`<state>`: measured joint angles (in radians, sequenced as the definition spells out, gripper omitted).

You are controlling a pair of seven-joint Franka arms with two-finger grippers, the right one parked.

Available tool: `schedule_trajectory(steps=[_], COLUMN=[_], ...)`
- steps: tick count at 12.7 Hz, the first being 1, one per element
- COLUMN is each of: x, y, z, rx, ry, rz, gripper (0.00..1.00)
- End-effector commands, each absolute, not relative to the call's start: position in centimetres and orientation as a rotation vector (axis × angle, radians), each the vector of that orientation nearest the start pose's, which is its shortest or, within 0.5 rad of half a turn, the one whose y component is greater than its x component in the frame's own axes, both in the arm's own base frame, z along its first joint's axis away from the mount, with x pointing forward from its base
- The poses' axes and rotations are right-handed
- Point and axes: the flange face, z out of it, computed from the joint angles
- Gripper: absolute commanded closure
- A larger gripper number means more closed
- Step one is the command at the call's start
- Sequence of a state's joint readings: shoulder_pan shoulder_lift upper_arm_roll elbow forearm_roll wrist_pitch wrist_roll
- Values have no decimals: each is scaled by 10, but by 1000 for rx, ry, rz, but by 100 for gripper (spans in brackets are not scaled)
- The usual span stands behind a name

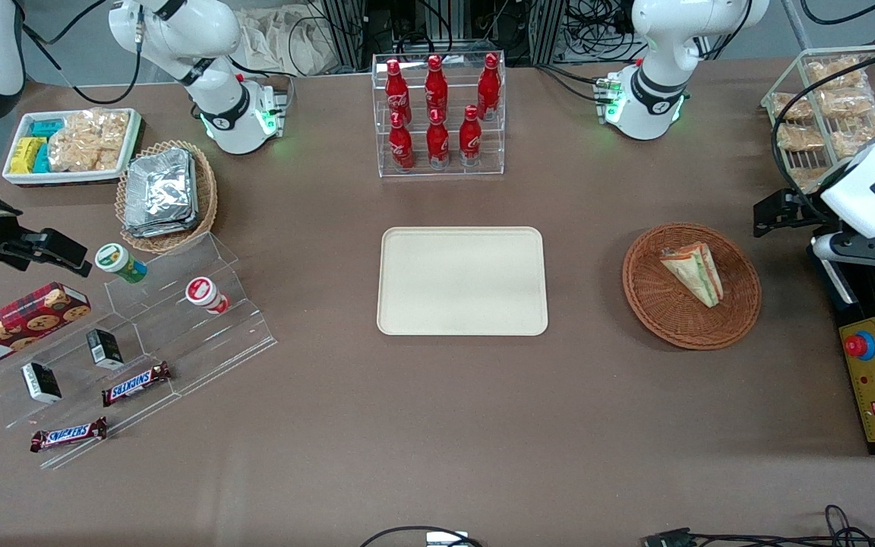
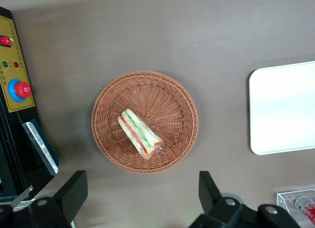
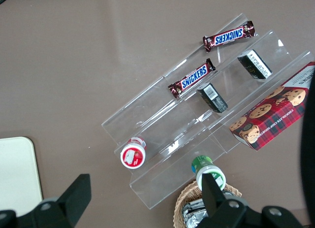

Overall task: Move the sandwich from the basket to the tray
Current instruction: 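Move the left gripper toward the wicker basket holding the sandwich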

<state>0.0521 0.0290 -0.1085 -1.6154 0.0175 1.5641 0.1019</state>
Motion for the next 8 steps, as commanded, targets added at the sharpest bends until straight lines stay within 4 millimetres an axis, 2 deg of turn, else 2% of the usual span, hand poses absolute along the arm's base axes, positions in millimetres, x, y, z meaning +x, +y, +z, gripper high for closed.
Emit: schedule_trajectory(steps=[1,6,8], x=[555,558,561], y=[-28,-21,-11], z=[593,589,576], rx=[-3126,-3139,-3128], ry=[219,191,52], rz=[163,171,189], gripper=[0,0,0])
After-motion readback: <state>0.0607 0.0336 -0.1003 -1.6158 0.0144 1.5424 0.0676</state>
